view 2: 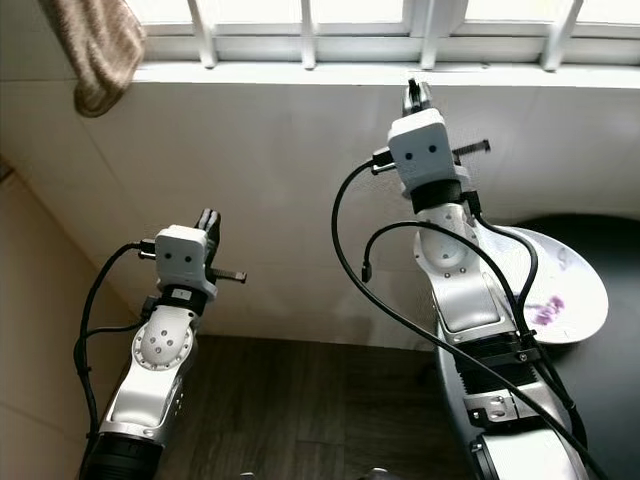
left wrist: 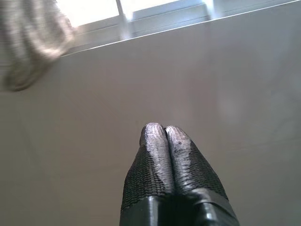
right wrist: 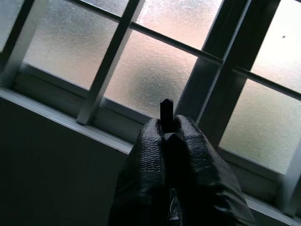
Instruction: Kitchen organization
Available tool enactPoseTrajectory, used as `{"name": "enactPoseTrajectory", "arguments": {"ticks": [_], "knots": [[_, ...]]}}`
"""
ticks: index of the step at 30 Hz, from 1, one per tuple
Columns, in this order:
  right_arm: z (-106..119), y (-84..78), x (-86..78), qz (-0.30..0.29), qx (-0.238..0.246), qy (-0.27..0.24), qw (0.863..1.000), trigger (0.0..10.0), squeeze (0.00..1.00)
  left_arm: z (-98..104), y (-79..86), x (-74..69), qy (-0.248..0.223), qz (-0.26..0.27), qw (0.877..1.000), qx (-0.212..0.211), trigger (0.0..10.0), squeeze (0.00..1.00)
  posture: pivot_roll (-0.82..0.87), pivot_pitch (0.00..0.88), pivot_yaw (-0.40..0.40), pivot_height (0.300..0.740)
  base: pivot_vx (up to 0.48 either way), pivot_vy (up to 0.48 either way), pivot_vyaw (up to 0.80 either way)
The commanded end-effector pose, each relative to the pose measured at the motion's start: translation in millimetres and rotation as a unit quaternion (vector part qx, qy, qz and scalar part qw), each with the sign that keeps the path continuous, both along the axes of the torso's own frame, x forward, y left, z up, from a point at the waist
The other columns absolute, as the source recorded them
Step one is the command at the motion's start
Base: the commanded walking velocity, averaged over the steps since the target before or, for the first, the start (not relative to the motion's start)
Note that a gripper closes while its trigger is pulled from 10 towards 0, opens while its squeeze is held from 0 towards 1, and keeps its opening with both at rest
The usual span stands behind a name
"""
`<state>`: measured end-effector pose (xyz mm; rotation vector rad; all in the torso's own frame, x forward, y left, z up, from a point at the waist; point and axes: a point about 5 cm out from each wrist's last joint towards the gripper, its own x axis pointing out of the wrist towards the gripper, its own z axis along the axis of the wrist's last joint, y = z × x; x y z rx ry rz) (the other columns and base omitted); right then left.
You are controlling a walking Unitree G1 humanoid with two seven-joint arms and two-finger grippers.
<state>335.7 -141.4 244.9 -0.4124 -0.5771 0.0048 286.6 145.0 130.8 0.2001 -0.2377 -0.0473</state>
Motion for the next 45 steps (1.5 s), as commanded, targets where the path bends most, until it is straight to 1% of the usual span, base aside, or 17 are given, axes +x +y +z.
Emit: {"name": "enactPoseTrajectory", "arguments": {"ticks": [1,10,18,24,36,45], "knots": [[2,3.9,-1.9,0.019,0.014,0.003,1.0,10.0,0.0,-1,0.6,-0.3,0.003,-0.001,1.0,-0.002,10.0,0.0,0.0,0.011,0.012,0.74,0.0,0.0,0.8],[-7,8.6,-1.3,0.052,0.033,0.037,0.997,10.0,0.0,-2,0.9,-0.6,0.004,-0.002,1.0,-0.001,10.0,0.0,0.0,0.013,0.014,0.74,0.0,0.0,0.8],[-21,16.5,-2.8,0.095,0.057,0.075,0.991,10.0,0.0,-2,0.9,-0.6,0.005,-0.003,1.0,0.0,10.0,0.0,0.0,0.014,0.014,0.74,0.0,0.0,0.8],[-29,20.5,-5.2,0.109,0.068,0.094,0.987,10.0,0.0,-2,0.7,-0.7,0.005,-0.004,1.0,-0.001,10.0,0.0,0.0,0.015,0.012,0.74,0.0,0.0,0.8],[-35,24.0,-8.1,0.131,0.086,0.111,0.981,10.0,0.0,-2,0.3,-0.8,0.006,-0.006,1.0,0.001,10.0,0.0,0.0,0.015,0.014,0.74,0.0,0.0,0.8],[-37,28.3,-9.9,0.147,0.091,0.117,0.978,10.0,0.0,-2,0.5,-0.9,0.006,-0.006,1.0,0.002,10.0,0.0,0.01,0.016,0.014,0.74,0.0,0.0,0.8]]}}
